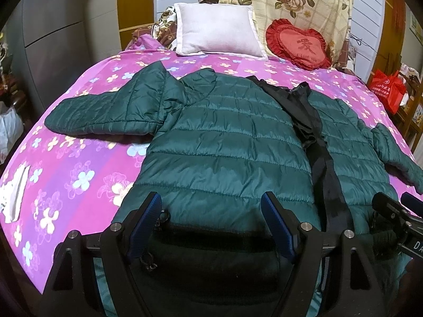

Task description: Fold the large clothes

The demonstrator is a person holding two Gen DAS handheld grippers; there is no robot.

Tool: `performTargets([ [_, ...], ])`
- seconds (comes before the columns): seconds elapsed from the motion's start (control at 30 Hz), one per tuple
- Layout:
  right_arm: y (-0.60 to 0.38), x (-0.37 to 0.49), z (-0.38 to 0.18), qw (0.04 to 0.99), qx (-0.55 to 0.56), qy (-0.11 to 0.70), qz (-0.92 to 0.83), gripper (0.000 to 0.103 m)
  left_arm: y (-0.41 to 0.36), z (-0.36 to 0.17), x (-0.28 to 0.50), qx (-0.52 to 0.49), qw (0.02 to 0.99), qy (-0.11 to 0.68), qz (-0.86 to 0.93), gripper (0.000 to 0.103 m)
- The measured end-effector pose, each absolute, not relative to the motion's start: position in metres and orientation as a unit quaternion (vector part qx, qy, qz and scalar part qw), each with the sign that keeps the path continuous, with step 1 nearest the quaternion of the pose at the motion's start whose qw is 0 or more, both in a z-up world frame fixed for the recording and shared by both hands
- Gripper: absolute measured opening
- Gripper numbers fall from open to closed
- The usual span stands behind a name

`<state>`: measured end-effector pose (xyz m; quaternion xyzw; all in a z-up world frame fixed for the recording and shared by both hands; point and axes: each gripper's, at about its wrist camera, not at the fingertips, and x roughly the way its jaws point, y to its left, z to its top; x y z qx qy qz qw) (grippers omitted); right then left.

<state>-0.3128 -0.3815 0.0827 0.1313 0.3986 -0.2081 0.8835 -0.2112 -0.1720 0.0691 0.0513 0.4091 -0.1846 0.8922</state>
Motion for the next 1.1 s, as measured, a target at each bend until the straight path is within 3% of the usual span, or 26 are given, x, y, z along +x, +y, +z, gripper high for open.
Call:
performTargets([
  [1.1,-0.377,-0.262,0.085,0.883,0.127,0.406,-0.198,0.103,-0.173,0.076,-0.169,0.053,0.903,0.391,-0.171,0.057],
])
